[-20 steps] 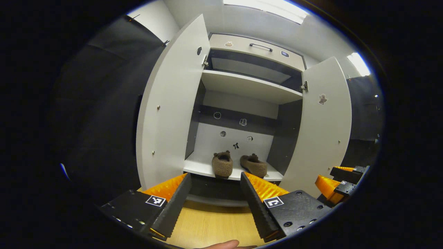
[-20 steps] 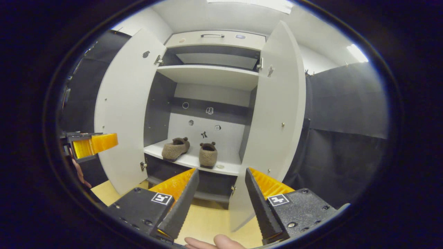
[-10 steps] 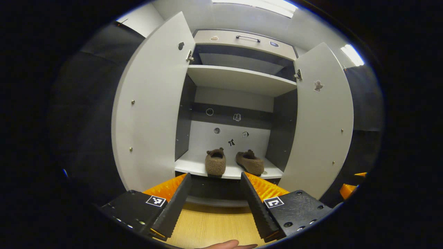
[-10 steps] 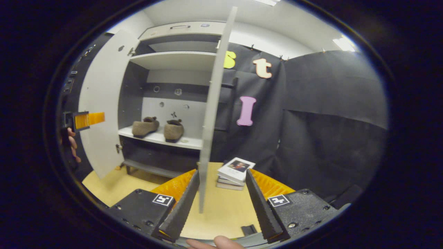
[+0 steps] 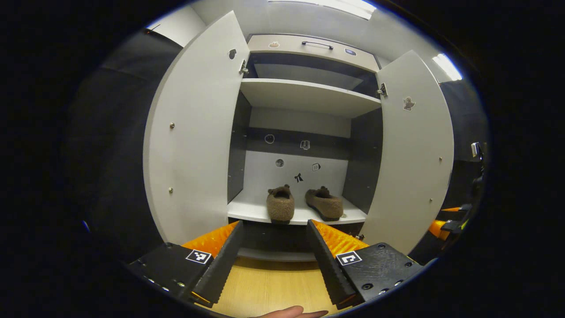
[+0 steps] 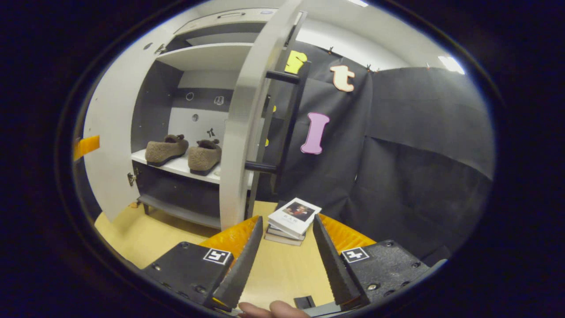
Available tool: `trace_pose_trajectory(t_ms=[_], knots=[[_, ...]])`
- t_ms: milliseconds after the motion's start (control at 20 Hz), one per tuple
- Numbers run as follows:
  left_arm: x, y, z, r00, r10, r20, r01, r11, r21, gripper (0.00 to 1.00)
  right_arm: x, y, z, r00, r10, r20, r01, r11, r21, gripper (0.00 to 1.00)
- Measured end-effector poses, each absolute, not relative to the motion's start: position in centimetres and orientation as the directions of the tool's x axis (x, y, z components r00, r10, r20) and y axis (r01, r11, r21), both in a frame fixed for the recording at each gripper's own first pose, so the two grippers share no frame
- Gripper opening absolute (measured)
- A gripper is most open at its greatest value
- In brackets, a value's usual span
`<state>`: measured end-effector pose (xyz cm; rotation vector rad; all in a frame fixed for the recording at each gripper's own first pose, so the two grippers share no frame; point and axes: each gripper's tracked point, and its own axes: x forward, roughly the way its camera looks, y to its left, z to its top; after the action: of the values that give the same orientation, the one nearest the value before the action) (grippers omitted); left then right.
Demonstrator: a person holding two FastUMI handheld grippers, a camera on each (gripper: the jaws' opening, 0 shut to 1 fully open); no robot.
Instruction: Grab one shoe with the right hand and put it into the shoe cabinet, grab the other shoe with the left hand and put it into the shoe cabinet; then close the right door with the right hand and the left door with the left hand.
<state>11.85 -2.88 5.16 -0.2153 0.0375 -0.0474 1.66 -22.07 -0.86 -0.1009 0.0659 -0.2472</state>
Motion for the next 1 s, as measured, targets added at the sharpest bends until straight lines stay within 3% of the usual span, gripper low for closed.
trace_pose_trajectory(t_ms=[150, 350, 500, 550, 800, 1000], knots=[[11.3, -0.8, 4.1, 0.999, -0.022, -0.048, 0.01, 0.971, -0.239, 0.87, 1.7, -19.5, 0.3, 0.974, -0.227, -0.022, 0.216, 0.951, -0.222, 0.73], [11.0, 2.0, 3.1, 0.997, 0.027, -0.069, -0.043, 0.97, -0.238, 0.87, 3.2, -14.3, 0.8, 0.99, -0.137, -0.025, 0.13, 0.975, -0.179, 0.69], [10.1, 3.6, 2.8, 0.995, 0.059, -0.076, -0.075, 0.97, -0.231, 0.87, 5.0, -10.8, 1.5, 0.997, -0.08, -0.009, 0.077, 0.981, -0.177, 0.72], [9.7, 4.0, 2.3, 0.994, 0.062, -0.093, -0.082, 0.968, -0.236, 0.87, 5.8, -9.9, 2.0, 0.997, -0.071, 0.004, 0.07, 0.98, -0.189, 0.69], [7.9, 6.4, 2.1, 0.987, 0.123, -0.102, -0.144, 0.961, -0.238, 0.87, 9.3, -5.4, 3.8, 0.999, 0.027, 0.039, -0.02, 0.985, -0.172, 0.76], [6.7, 8.5, 2.0, 0.977, 0.189, -0.095, -0.206, 0.95, -0.233, 0.87, 10.3, -4.3, 3.7, 0.998, 0.049, 0.027, -0.043, 0.984, -0.171, 0.77]])
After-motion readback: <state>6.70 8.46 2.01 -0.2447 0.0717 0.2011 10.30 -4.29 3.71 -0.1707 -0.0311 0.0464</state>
